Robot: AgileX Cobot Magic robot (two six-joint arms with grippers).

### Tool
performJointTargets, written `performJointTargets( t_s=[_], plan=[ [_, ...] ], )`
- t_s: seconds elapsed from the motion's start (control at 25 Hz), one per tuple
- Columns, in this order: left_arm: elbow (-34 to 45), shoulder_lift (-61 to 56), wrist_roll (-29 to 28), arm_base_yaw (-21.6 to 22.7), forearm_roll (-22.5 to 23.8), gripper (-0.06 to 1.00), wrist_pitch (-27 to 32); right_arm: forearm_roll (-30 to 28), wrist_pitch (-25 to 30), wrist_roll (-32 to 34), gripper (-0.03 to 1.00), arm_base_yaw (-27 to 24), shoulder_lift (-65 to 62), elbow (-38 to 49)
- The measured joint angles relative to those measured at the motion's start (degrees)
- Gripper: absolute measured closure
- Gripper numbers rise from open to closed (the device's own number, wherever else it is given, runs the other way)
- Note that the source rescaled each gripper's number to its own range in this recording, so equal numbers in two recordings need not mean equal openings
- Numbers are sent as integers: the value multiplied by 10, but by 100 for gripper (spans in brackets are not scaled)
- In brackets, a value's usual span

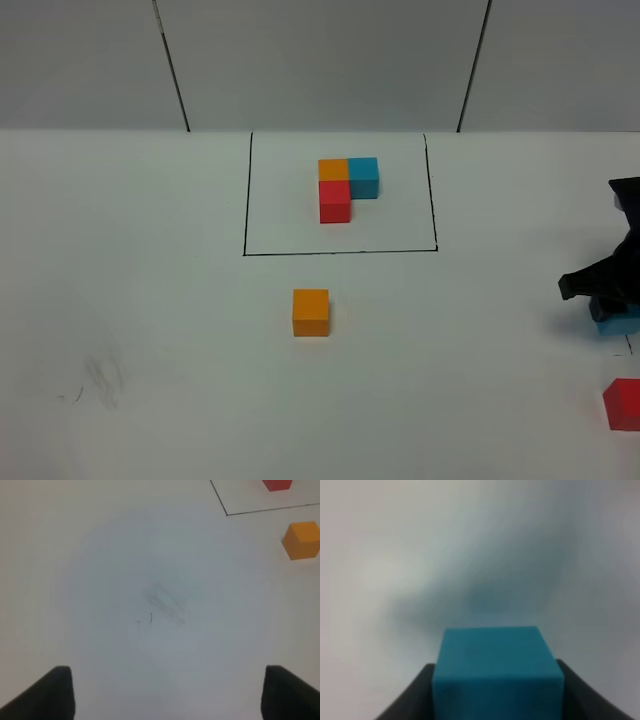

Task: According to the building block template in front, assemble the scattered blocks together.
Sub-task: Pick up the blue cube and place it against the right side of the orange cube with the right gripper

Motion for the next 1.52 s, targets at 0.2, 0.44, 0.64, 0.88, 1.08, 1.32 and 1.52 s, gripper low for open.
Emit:
performJointTargets(
  t_s=[0.2,0.44,0.64,0.88,1.08,1.32,1.52],
  plan=[
    [0,0,0,0,0,-4,0,0,33,-48,70,42,0,-27],
    [0,0,0,0,0,-4,1,1,58,-153,70,103,0,-78],
    [0,0,0,0,0,-4,1,33,79,-264,70,144,0,-112],
    [0,0,0,0,0,-4,1,43,126,-371,70,179,20,-146],
    [0,0,0,0,0,-4,1,43,158,-424,70,218,60,-194],
    [0,0,0,0,0,-4,1,44,173,-456,70,258,103,-258],
    [0,0,0,0,0,-4,1,45,177,-477,70,283,125,-293]
  ],
)
